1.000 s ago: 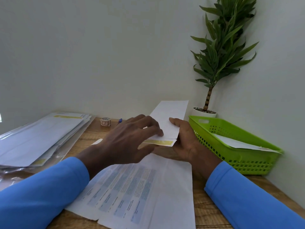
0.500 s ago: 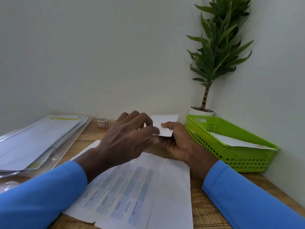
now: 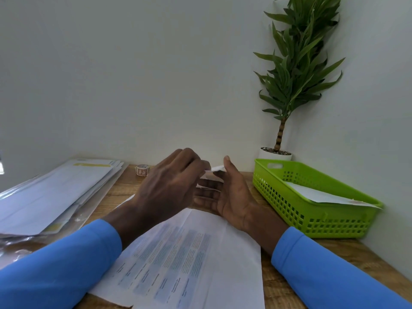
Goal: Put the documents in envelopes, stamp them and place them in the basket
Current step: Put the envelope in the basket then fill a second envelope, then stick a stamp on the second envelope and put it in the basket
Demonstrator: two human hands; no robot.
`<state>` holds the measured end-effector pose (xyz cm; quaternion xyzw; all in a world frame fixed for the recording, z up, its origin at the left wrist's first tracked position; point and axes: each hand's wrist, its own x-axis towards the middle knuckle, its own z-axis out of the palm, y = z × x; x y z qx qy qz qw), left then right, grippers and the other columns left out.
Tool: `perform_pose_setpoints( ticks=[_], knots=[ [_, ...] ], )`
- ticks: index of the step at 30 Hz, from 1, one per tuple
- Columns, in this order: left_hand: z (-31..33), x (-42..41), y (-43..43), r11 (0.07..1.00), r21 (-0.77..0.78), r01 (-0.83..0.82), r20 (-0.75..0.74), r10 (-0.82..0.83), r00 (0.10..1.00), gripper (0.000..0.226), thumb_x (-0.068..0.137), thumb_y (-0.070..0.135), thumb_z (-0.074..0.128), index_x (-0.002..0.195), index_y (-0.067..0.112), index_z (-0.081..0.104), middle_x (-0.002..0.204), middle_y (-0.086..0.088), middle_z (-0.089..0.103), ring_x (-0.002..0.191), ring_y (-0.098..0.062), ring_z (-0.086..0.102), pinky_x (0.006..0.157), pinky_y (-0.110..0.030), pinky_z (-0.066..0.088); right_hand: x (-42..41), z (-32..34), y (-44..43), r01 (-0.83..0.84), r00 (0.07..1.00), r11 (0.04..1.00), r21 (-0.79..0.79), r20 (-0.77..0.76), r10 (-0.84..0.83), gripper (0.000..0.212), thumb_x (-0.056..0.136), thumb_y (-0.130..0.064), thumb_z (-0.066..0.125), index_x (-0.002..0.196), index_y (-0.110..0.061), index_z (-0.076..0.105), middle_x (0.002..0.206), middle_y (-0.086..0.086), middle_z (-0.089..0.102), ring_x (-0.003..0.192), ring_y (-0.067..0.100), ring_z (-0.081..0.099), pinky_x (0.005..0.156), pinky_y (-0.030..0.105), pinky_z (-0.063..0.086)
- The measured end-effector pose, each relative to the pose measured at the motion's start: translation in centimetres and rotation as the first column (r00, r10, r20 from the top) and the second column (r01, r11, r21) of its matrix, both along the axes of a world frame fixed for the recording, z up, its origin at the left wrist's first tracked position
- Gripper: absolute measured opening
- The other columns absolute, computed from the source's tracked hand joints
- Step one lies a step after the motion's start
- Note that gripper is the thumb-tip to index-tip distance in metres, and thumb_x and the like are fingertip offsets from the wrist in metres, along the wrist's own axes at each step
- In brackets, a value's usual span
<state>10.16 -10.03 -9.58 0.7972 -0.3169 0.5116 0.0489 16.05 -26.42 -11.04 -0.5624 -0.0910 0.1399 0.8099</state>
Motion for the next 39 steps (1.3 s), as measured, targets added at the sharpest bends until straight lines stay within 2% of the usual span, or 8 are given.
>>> perform_pose_setpoints(
  ticks=[7,13,17,22,26,31,35,39],
  knots=[
    [2.6,-0.7,1.9,0.936,-0.352,-0.019,0.176,0.087,0.98,0.022,0.105,0.011,0.05,0.093,-0.002,0.064,0.084,-0.011,0.056,0.069,-0.013,0.044,0.059,-0.024,0.035,1.0,0.3,-0.8,0.29,0.956,0.934,-0.209,0.106,-0.273,0.061,0.097,-0.067,0.04,0.139,-0.023,0.047,0.118,0.006,0.057,0.102,0.023,0.063,0.092,0.047,0.059],
    [2.7,0.1,3.2,0.633,-0.774,0.03,0.051,0.015,0.999,0.027,0.107,0.016,0.042,0.082,0.008,0.049,0.072,-0.003,0.048,0.065,-0.014,0.039,0.058,-0.034,0.03,1.7,0.5,-1.5,0.432,0.899,0.858,-0.277,0.213,-0.384,0.081,0.079,-0.08,0.044,0.142,-0.028,0.046,0.132,0.003,0.06,0.116,0.025,0.062,0.094,0.046,0.055],
    [2.7,0.4,4.3,0.424,-0.885,-0.193,-0.193,0.042,0.98,0.034,0.097,0.027,0.041,0.073,0.004,0.046,0.068,-0.017,0.05,0.072,-0.038,0.048,0.062,-0.046,0.04,1.7,0.9,-2.2,0.58,0.798,0.771,-0.265,0.377,-0.471,0.032,0.101,-0.041,0.053,0.091,-0.012,0.062,0.08,-0.001,0.053,0.073,0.017,0.051,0.069,0.035,0.045],
    [2.3,1.0,6.8,0.346,-0.807,-0.479,-0.463,0.134,0.876,0.054,0.103,0.044,0.037,0.072,0.005,0.057,0.075,-0.014,0.061,0.078,-0.04,0.056,0.072,-0.045,0.046,1.8,1.4,-3.1,0.675,0.704,0.672,-0.305,0.537,-0.464,0.031,0.099,-0.023,0.056,0.071,-0.009,0.061,0.062,-0.003,0.049,0.058,0.012,0.043,0.056,0.03,0.034],
    [0.2,2.7,9.5,0.373,-0.559,-0.741,-0.768,0.106,0.632,0.039,0.097,0.036,0.046,0.084,0.005,0.066,0.091,-0.019,0.069,0.083,-0.039,0.063,0.074,-0.039,0.049,2.0,1.0,-3.1,0.61,0.781,0.582,-0.538,0.535,-0.324,0.014,0.091,-0.021,0.054,0.082,-0.014,0.062,0.073,0.0,0.059,0.069,0.02,0.053,0.059,0.03,0.036],
    [-1.1,1.9,10.1,0.504,-0.085,-0.86,-0.91,0.312,0.273,0.036,0.094,0.031,0.051,0.122,0.011,0.06,0.128,-0.018,0.063,0.114,-0.039,0.06,0.089,-0.038,0.048,1.0,0.4,-3.5,0.469,0.871,0.044,-0.882,0.47,0.14,0.032,0.092,-0.04,0.048,0.113,-0.017,0.055,0.11,0.003,0.063,0.103,0.026,0.061,0.071,0.032,0.04],
    [-1.5,1.6,8.8,0.557,0.105,-0.824,-0.774,0.566,0.284,0.036,0.096,0.036,0.049,0.124,0.016,0.06,0.13,-0.014,0.062,0.117,-0.036,0.059,0.086,-0.037,0.045,0.4,0.2,-3.3,0.517,0.846,-0.17,-0.839,0.472,0.247,0.055,0.095,-0.042,0.044,0.144,-0.017,0.04,0.143,0.013,0.05,0.128,0.033,0.05,0.094,0.038,0.043],
    [-2.4,1.9,8.0,0.568,0.186,-0.802,-0.629,0.695,0.347,0.046,0.099,0.046,0.047,0.133,0.015,0.048,0.135,-0.013,0.055,0.125,-0.034,0.054,0.094,-0.043,0.045,0.5,-0.5,-3.1,0.555,0.801,-0.09,-0.827,0.503,0.324,0.055,0.098,-0.034,0.041,0.151,-0.02,0.031,0.15,0.013,0.035,0.138,0.032,0.035,0.11,0.044,0.035]
  ],
)
